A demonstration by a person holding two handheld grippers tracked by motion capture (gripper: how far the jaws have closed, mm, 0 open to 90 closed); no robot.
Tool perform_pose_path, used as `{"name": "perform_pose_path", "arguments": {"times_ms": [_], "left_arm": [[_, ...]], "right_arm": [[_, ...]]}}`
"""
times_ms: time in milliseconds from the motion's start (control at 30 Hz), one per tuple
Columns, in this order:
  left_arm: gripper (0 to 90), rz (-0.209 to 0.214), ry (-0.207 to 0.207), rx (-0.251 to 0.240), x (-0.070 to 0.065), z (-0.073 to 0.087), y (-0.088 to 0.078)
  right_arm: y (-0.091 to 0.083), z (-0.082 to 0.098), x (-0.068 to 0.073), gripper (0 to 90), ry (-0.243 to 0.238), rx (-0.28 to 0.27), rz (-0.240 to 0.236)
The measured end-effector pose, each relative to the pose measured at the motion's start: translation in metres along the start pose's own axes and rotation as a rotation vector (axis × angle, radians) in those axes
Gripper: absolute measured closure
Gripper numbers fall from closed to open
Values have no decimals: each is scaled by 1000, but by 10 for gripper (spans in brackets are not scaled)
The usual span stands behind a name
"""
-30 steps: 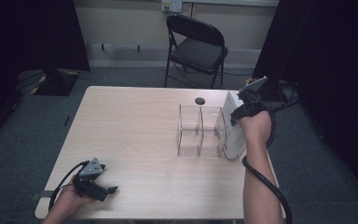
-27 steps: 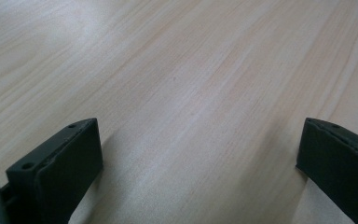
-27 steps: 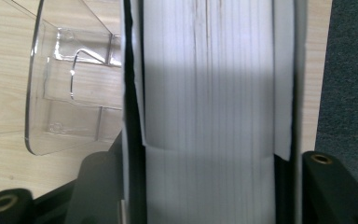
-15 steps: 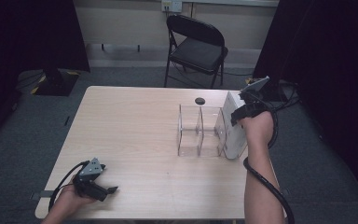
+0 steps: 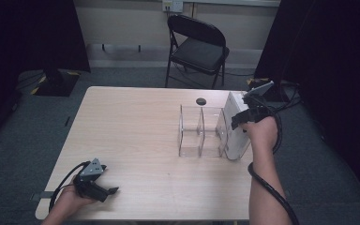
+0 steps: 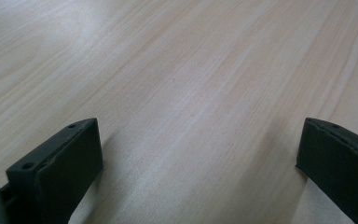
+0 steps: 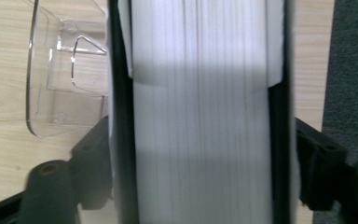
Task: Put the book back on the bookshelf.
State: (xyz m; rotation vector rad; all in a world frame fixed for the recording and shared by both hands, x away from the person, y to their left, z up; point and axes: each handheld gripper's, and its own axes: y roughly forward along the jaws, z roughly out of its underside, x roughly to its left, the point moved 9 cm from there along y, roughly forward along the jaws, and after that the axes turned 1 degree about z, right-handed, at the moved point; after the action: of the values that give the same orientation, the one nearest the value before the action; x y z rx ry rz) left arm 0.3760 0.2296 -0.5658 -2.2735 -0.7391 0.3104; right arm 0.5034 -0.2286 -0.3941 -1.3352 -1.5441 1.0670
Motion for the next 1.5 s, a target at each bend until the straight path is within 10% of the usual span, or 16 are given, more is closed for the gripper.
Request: {"name": "perform_pose_path", "arguments": {"times_ms": [300,1500], "left_arm": [[0,5,-6,-1,-1,0,0],[0,4,-2,0,0,0,0]], "right_arm": [[-3,5,0,128,-55,16,77],[-8,48,15,129,-189,-3,8]]}}
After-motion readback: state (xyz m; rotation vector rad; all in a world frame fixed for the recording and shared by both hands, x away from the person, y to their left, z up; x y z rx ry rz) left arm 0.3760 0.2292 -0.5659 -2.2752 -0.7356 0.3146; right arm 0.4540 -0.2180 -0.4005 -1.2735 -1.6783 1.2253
